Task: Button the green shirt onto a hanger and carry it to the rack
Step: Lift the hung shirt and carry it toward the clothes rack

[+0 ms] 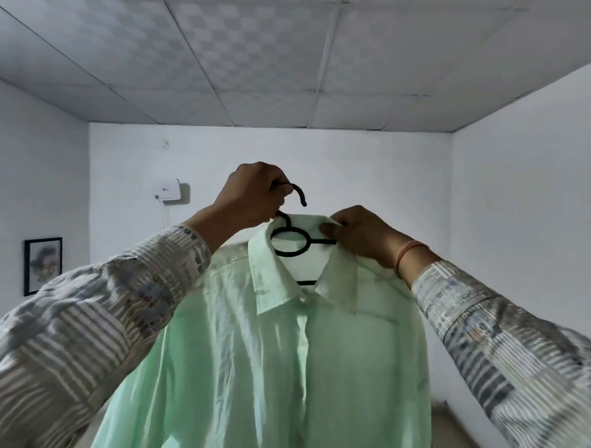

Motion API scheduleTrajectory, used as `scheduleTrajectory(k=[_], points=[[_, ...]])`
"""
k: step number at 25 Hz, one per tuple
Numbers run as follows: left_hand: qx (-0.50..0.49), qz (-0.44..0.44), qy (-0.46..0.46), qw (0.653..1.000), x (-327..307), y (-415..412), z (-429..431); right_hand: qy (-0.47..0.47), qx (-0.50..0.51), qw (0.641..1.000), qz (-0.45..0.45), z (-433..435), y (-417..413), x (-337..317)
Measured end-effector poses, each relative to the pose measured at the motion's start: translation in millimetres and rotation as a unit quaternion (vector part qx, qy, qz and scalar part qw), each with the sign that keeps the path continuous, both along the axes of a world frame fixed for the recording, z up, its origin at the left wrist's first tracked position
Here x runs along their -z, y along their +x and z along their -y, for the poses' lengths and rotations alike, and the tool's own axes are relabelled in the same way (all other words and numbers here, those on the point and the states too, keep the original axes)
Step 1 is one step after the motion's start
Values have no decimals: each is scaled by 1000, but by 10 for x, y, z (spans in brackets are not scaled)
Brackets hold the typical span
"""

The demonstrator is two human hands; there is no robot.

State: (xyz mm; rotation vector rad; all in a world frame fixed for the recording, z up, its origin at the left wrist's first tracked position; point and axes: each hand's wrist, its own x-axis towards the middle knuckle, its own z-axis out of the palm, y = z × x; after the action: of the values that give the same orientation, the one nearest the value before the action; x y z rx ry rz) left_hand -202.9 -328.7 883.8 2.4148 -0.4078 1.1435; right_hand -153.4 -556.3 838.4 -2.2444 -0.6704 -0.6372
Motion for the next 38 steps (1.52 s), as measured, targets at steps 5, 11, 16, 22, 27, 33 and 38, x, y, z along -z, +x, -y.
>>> scheduleTrajectory(k=[5,11,16,22,27,33,38], points=[[-42,-4,14,999,-20,16,181,-46,-81,994,-59,-25,-136,-66],[28,91,-72,993,-106,11,229,106,-85,990,40,-68,-169,-362],[132,89,-131,978,-43,100,339,108,-125,985,48,-195,29,-566],[74,-118,-21,990,86,485,146,193,-22,980,-32,-249,354,-521],[110,-138,41,983,309,925,247,49,16,992,-114,-213,429,-593],[182,-170,-4,969,190,1258,1,39,97,992,-77,-33,534,-601],[305,-186,-83,930,224,1310,8,43,108,990,-79,-45,509,-540]])
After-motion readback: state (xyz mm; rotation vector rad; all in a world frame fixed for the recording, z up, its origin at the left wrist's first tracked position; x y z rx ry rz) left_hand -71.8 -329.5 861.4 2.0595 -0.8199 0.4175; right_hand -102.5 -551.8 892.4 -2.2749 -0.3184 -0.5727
